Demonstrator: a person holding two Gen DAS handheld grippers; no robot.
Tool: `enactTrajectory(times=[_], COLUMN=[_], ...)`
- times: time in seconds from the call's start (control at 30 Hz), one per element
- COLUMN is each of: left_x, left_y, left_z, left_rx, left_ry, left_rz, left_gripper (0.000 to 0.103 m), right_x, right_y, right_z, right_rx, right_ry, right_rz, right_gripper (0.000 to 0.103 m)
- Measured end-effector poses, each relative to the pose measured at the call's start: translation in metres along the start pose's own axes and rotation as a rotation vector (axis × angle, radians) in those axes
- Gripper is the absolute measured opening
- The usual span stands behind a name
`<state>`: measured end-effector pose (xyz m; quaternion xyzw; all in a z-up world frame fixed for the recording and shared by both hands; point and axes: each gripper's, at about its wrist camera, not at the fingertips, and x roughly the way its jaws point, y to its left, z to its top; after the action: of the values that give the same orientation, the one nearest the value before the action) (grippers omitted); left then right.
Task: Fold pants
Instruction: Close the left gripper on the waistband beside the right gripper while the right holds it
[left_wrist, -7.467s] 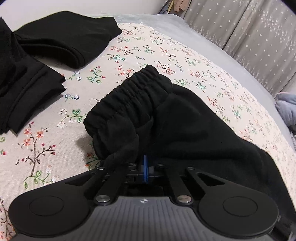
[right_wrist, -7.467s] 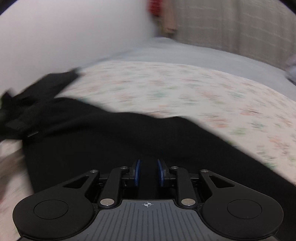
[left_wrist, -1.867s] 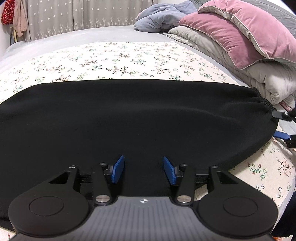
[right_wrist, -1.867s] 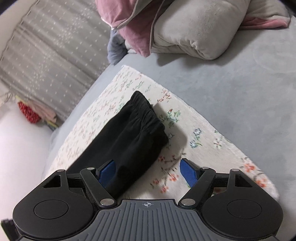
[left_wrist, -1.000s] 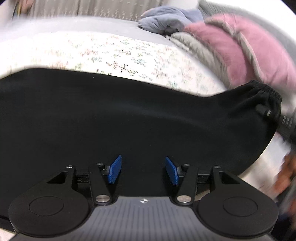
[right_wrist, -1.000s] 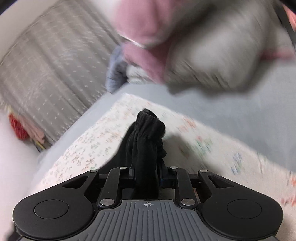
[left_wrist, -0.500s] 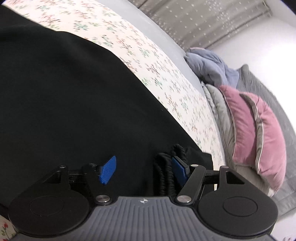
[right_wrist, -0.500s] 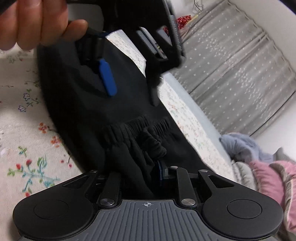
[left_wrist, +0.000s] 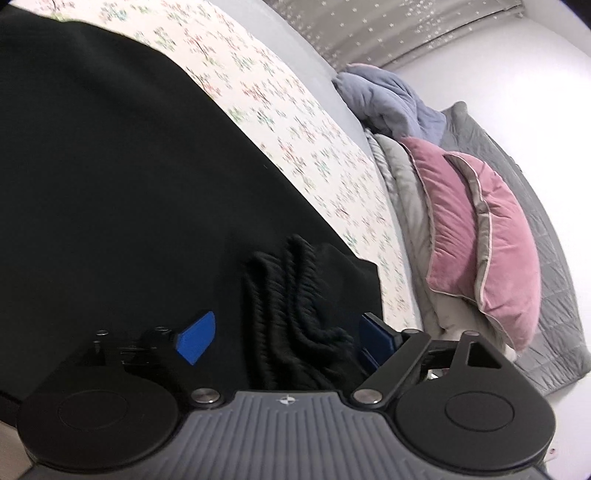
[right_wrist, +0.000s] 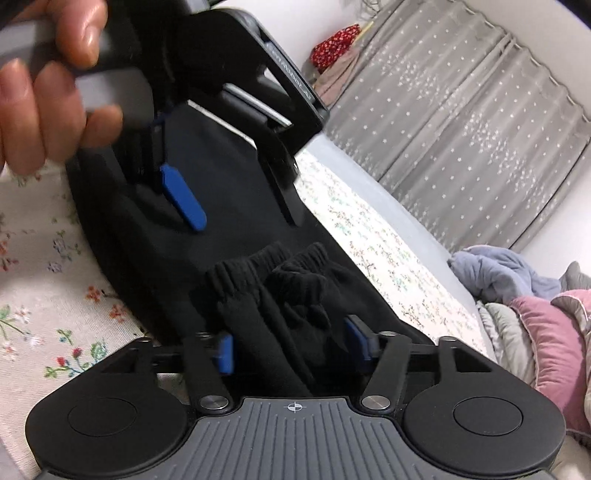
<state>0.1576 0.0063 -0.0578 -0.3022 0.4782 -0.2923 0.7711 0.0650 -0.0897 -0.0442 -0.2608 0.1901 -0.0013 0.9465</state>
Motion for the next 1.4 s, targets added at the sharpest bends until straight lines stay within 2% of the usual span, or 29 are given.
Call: enactTrajectory(times=[0.07,0.2,0.27,0.3,0.37,0.4,0.43,0.47,0.53,0.63,0.77,1.0,1.27,1.4], left_x=[0.003,0.006,0.008,0.009,0.01,0.01,0.01,0.01,0.009,0.012,0.019,0.026,0.025,0.019], left_y=[0.0,0.0,-0.001,-0.001,-0.001,-0.001,0.0,0.001,0.003,0.006,0.004,-0.01,-0.004,-0.002], left_z=[-0.002,-0.003,-0.004,-0.004,-0.006,-0.006,-0.005,-0.005,-0.004,-0.002,0.001,-0.001,0.001,0.004], left_rx=[-0.006,-0.024,-0.03,-0.033,-0.042,-0.049,-0.059,-0.069,-0.097,-0.14,-0.152,-0.071,-0.109,-0.129], left_ry=[0.009,0.02,0.026,0.03,0.034,0.034,0.031,0.028,0.021,0.027,0.036,0.089,0.11,0.096], left_rz=[-0.001,-0.02,-0.031,-0.034,-0.042,-0.048,-0.059,-0.071,-0.092,-0.122,-0.132,-0.079,-0.104,-0.101], left_gripper=[0.098,0.098,0.098,0.098,0.098,0.098,0.098,0.098,0.101,0.101,0.103,0.103,0.103,0.103], right_x=[0.003,0.012,0.009,0.01,0.021,0.027,0.028,0.027,0.02,0.011,0.008,0.01,-0.006,-0.011], right_y=[-0.01,-0.046,-0.059,-0.063,-0.063,-0.061,-0.059,-0.056,-0.051,-0.044,-0.018,0.004,0.021,0.029], right_z=[0.001,0.0,0.001,0.002,0.0,-0.002,-0.003,-0.002,0.003,0.008,0.01,0.013,0.012,0.012], right_rx=[0.064,0.289,0.334,0.341,0.338,0.33,0.328,0.326,0.301,0.292,0.194,0.107,0.019,0.008], right_ry=[0.012,0.013,-0.027,-0.031,0.002,0.022,0.028,0.025,0.001,-0.03,-0.028,-0.018,-0.076,-0.077], right_rz=[0.042,0.193,0.268,0.279,0.289,0.3,0.313,0.316,0.265,0.188,0.098,0.037,-0.077,-0.093], right_gripper=[0.062,0.062,0.064,0.065,0.065,0.061,0.04,0.027,0.019,0.018,0.018,0.018,0.018,0.017])
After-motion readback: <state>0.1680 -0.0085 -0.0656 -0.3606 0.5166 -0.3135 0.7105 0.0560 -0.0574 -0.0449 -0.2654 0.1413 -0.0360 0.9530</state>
